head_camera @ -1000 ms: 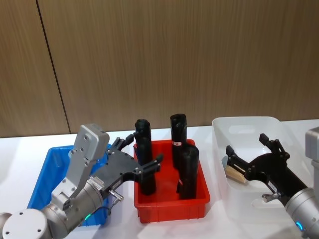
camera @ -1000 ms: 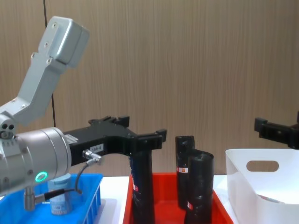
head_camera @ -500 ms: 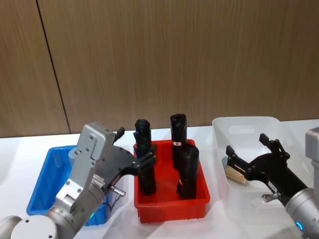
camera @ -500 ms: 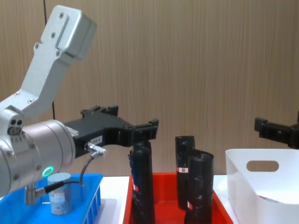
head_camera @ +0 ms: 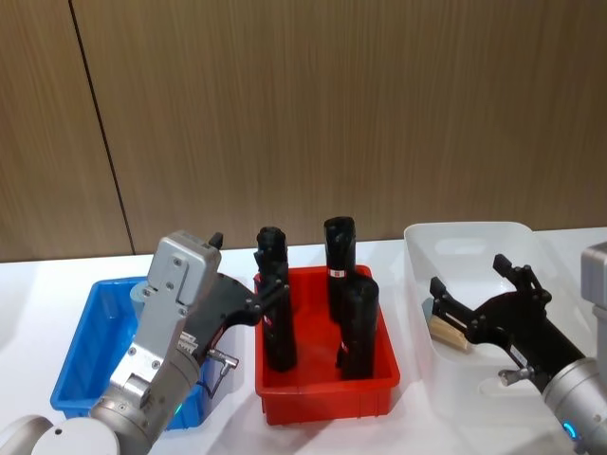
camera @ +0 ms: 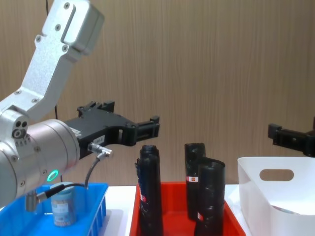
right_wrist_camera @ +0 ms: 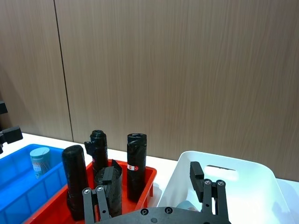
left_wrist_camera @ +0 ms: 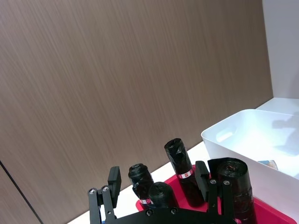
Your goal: Pick the cotton swabs from the blue box and place them into the white box.
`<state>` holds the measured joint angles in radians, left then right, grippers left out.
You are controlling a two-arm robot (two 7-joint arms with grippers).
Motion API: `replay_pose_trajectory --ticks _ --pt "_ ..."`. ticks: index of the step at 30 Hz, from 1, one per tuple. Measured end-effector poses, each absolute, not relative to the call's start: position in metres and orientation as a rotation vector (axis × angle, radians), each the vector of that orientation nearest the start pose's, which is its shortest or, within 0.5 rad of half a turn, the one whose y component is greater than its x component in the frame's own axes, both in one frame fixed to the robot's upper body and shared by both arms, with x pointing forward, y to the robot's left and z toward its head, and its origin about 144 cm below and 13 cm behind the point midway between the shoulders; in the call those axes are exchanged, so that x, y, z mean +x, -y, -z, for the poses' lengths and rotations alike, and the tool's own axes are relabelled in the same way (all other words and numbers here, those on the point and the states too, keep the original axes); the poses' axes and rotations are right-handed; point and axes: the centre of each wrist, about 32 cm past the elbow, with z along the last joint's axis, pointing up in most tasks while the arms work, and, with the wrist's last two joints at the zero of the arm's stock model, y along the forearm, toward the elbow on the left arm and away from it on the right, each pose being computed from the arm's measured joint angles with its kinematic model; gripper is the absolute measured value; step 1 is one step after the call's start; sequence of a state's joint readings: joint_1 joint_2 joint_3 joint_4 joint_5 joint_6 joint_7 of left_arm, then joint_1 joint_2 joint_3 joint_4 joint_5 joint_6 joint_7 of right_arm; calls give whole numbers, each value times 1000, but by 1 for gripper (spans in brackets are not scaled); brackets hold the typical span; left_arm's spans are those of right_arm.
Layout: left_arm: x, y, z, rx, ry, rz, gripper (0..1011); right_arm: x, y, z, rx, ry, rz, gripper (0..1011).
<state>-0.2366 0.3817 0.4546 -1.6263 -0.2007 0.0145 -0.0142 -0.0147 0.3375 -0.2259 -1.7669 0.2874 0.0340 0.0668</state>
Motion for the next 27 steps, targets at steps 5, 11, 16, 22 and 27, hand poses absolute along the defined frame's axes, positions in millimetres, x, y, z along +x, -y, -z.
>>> replay_pose_trajectory --ticks 5,11,16,22,27 --pt "492 -198 -1204 62 267 -1122 1004 443 237 -1189 26 75 1229 1001" --pt "492 -198 -1204 62 267 -1123 1004 443 237 -1189 26 75 1229 1002" --pt "492 -198 -1204 62 268 -1123 1004 443 237 -1189 26 74 1229 1002" --pt "492 -198 -1205 61 268 -1124 1004 444 238 -1189 15 70 1211 1001" --pt "492 -198 -1205 61 268 -1124 1004 446 238 -1191 -7 58 1181 1002"
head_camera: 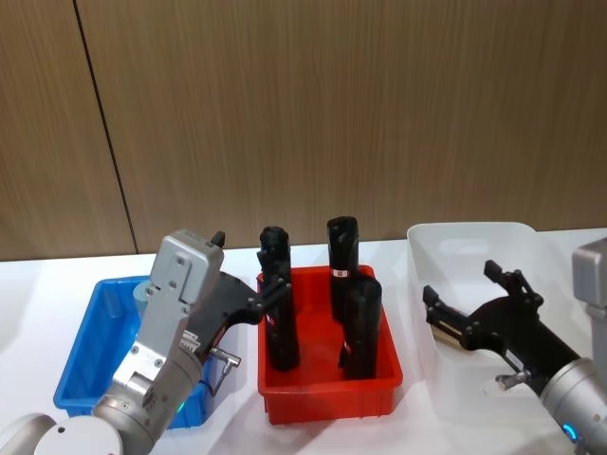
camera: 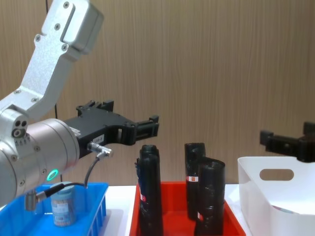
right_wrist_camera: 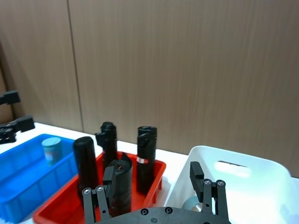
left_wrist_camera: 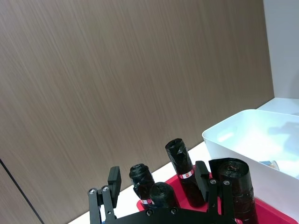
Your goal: Pick the cotton swabs from the blue box and place them into the white box.
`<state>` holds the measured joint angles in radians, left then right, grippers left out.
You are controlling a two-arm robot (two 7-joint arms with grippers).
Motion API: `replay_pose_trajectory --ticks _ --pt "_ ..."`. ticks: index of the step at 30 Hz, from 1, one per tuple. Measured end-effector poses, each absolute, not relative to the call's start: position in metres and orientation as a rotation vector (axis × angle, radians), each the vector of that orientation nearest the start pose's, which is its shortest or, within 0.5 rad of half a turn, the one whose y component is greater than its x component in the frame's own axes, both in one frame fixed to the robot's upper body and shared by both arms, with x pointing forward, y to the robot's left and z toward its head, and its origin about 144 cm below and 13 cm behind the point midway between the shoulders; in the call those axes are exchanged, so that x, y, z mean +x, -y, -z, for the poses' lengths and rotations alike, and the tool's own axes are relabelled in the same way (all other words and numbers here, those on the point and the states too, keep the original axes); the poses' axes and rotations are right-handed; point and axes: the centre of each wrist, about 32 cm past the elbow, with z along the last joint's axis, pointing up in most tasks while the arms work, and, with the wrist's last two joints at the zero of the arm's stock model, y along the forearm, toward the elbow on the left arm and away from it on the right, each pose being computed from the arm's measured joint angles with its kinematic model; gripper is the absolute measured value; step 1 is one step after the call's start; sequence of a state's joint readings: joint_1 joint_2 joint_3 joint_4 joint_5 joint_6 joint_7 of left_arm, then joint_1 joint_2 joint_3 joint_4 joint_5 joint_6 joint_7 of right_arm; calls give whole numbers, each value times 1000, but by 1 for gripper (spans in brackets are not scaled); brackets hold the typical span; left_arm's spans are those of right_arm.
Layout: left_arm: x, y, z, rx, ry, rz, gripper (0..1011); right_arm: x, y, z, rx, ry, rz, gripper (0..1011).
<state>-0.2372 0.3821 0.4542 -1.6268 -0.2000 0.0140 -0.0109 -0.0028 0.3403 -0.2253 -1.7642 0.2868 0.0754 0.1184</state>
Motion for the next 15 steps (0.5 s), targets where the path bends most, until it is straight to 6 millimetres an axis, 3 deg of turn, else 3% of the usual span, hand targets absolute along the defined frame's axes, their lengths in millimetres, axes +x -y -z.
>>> replay_pose_trajectory --ticks 15 --pt "492 -198 -1204 61 268 -1124 1004 468 238 -1202 -97 -23 1036 1002"
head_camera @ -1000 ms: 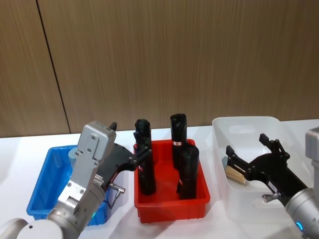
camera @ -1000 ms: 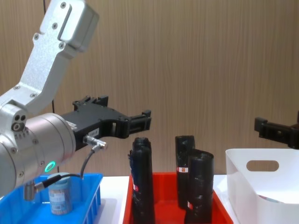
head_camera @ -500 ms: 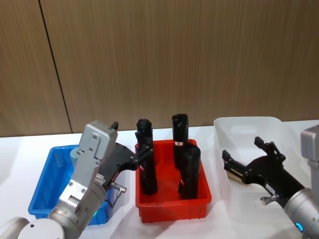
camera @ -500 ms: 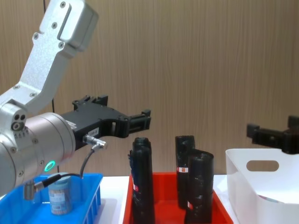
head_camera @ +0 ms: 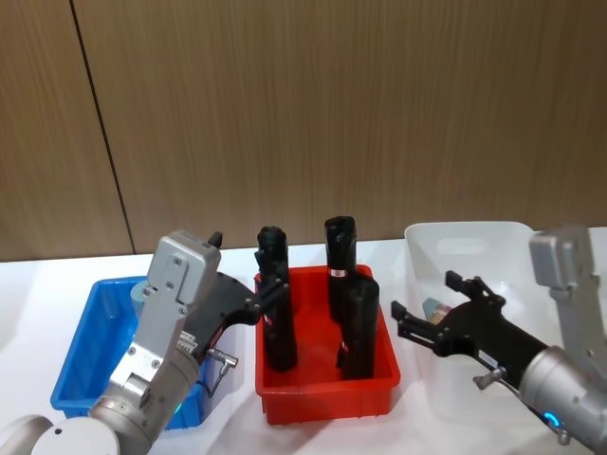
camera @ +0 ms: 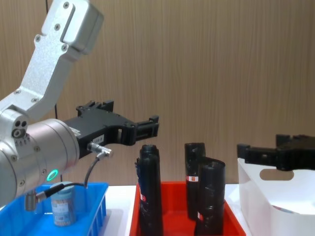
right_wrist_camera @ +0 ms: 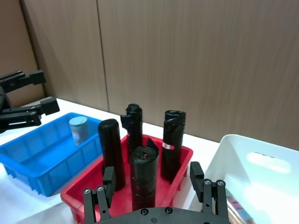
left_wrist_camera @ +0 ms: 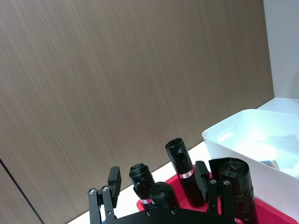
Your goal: Pick the cotton swabs from the blue box and place them into the white box.
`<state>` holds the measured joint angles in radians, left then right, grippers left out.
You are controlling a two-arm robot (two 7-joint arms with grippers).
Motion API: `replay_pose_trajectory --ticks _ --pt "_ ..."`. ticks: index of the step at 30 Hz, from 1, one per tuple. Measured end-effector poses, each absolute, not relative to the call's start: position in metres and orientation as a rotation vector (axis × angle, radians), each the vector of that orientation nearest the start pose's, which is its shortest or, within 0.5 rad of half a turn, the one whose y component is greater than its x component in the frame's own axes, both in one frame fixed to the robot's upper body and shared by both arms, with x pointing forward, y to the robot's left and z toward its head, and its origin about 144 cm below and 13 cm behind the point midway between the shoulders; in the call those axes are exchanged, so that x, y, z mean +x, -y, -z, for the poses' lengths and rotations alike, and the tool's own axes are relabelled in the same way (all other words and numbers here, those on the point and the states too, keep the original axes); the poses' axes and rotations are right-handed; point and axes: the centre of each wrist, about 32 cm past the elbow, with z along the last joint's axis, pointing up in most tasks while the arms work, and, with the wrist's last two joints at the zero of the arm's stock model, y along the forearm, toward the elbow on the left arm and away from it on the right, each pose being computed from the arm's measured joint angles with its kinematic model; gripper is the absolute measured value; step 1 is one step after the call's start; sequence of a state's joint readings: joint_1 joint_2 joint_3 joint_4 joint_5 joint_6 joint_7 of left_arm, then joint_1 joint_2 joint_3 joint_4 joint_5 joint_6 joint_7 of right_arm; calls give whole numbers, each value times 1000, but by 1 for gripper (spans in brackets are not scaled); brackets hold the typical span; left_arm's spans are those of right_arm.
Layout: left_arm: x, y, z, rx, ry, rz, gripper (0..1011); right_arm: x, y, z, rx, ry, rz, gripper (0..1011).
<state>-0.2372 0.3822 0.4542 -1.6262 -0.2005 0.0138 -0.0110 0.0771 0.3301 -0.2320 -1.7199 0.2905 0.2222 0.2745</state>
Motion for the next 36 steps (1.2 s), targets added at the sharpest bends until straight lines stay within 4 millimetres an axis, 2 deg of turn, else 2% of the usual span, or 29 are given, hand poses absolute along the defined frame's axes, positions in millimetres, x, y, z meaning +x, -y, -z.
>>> replay_pose_trajectory --ticks 15,36 --pt "492 -198 -1204 61 268 -1124 1004 497 232 -1209 -177 -65 948 1001" --pt "492 -198 -1204 61 267 -1124 1004 539 213 -1201 -282 -105 920 1002"
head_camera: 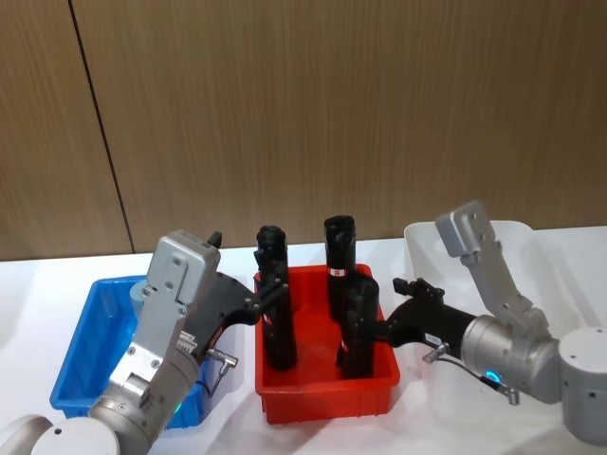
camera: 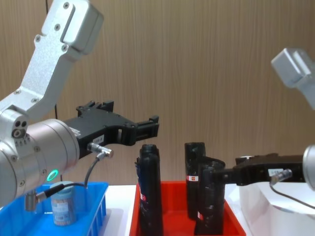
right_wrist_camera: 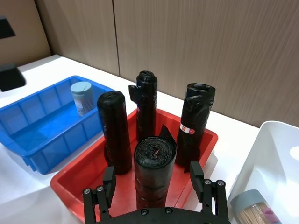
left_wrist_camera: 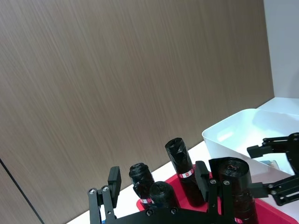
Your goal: Pick the cotton swabs from the blue box and place them into the white box.
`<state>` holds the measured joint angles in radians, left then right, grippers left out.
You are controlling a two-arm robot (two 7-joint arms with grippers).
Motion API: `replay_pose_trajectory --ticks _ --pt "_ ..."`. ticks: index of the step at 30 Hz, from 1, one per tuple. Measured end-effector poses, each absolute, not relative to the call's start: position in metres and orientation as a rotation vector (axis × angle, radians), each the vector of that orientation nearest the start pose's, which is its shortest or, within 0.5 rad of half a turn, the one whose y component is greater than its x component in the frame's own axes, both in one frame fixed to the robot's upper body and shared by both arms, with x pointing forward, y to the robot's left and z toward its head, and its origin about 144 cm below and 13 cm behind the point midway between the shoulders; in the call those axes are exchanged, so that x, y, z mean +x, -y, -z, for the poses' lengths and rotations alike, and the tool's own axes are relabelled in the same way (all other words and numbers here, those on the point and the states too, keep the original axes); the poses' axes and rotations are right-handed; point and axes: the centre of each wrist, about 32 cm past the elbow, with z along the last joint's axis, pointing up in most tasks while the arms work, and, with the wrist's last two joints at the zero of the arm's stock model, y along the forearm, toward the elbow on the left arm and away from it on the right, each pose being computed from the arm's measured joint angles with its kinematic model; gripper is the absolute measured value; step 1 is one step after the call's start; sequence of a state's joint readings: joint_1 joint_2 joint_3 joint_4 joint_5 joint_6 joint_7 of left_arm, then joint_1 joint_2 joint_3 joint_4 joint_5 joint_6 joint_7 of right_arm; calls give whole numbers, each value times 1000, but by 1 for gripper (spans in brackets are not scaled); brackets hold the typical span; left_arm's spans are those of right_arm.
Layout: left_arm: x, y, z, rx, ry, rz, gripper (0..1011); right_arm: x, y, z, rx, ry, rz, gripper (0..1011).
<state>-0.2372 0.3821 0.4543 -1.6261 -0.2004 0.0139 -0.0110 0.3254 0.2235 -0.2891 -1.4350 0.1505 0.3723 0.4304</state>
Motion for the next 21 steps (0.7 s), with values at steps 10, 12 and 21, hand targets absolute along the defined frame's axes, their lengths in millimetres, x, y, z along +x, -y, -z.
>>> replay_pose_trajectory --ticks 10,12,21 --pt "492 -198 -1204 61 268 -1124 1004 553 205 -1199 -313 -107 940 1002" --pt "492 -198 -1204 61 267 -1124 1004 556 203 -1199 -319 -107 943 1001" --pt "492 -198 -1204 61 268 -1124 1004 563 196 -1198 -337 -108 946 1002"
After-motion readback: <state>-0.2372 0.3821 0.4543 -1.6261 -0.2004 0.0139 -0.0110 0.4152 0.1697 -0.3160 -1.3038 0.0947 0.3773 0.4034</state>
